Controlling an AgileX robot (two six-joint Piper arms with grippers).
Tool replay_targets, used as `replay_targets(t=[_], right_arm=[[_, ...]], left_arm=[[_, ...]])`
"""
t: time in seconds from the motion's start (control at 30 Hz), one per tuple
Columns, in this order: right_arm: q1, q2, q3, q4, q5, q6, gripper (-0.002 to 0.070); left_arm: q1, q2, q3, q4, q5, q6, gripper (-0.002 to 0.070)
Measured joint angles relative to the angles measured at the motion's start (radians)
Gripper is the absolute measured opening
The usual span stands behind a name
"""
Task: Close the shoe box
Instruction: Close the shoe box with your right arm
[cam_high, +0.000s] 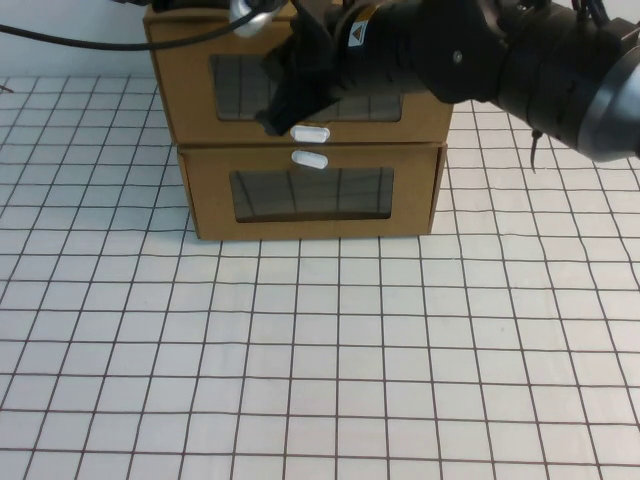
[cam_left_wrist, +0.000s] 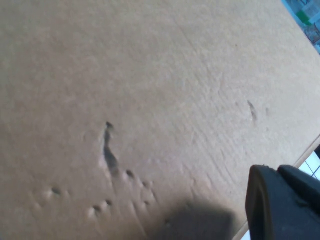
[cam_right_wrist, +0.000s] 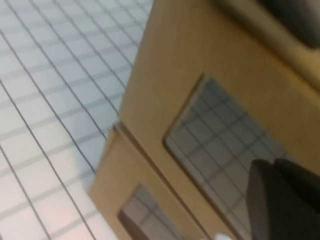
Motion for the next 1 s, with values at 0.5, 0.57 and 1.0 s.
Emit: replay_targets(t=[0.5, 0.57, 1.0], right_arm=[[-0.064, 0.015, 0.000, -0.164, -0.049, 0.046, -0.0013], [-0.073, 0.025, 0.000, -0.160, -0.066, 0.046, -0.0013], [-0.078, -0.052, 0.000, -0.047, 0.033, 0.034, -0.0013]], left_arm=[[0.000, 0.000, 0.000, 0.000, 0.000, 0.000, -0.0005], [0.000, 0.000, 0.000, 0.000, 0.000, 0.000, -0.0005], [0.000, 0.000, 0.000, 0.001, 0.000, 0.007, -0.0005]])
